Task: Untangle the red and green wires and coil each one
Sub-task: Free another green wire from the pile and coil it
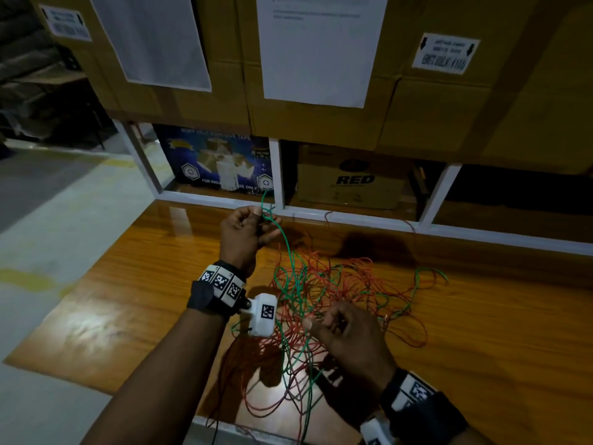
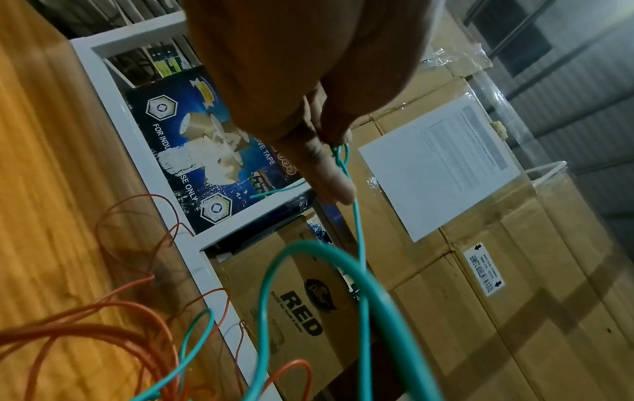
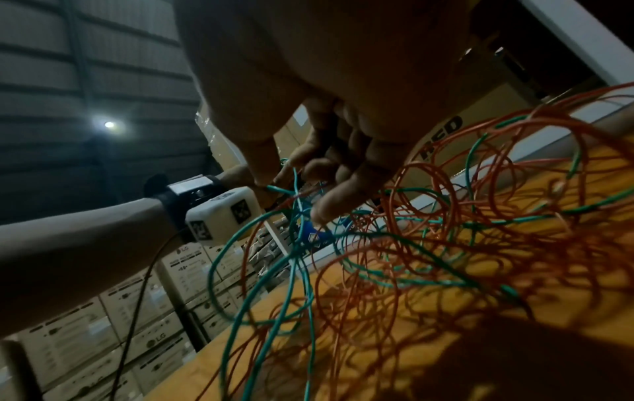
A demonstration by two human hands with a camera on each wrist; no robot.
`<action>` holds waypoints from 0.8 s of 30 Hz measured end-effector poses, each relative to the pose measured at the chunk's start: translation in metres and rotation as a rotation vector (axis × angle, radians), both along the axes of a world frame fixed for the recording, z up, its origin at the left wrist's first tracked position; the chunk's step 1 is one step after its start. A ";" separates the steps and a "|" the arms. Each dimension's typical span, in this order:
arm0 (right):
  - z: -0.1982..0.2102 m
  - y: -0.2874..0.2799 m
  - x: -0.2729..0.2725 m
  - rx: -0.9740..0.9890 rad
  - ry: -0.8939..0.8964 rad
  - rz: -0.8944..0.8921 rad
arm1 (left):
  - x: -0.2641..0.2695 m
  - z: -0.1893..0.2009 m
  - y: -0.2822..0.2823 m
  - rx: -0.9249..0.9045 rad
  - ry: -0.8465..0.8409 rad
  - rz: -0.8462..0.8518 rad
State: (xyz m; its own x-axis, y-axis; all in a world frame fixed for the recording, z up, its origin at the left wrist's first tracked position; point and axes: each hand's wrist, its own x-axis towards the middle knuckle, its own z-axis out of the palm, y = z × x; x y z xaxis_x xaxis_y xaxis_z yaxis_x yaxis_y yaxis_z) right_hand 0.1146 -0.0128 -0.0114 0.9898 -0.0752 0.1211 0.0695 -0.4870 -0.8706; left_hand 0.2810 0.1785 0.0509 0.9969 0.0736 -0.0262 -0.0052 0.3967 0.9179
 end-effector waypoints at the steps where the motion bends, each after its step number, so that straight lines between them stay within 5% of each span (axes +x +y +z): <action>1: 0.000 -0.001 -0.007 0.038 -0.023 -0.010 | 0.000 -0.001 0.002 -0.012 -0.002 0.016; 5: -0.029 -0.019 -0.049 0.131 0.057 -0.144 | -0.011 -0.012 0.004 -0.020 0.024 0.045; 9: -0.052 -0.027 -0.072 0.165 0.433 0.173 | -0.024 -0.030 0.000 -0.010 0.070 0.073; 12: -0.052 -0.013 -0.065 -0.049 0.392 0.342 | -0.027 -0.035 -0.005 -0.008 0.084 0.085; 14: -0.055 0.003 -0.059 0.006 0.394 0.315 | -0.031 -0.036 -0.009 -0.014 0.080 0.077; 18: -0.067 0.011 -0.053 0.417 0.532 0.150 | -0.037 -0.043 -0.010 0.024 0.060 0.078; 24: -0.041 -0.083 -0.083 0.137 0.461 0.084 | -0.043 -0.060 -0.009 0.298 0.053 0.000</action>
State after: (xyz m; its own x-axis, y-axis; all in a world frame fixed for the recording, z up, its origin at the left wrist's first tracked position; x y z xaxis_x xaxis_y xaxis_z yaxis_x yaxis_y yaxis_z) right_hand 0.0317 -0.0957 -0.0528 0.9414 0.0228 -0.3365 -0.3041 -0.3746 -0.8759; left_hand 0.2377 0.1698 -0.0087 0.9947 0.0863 -0.0551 0.0455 0.1096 0.9929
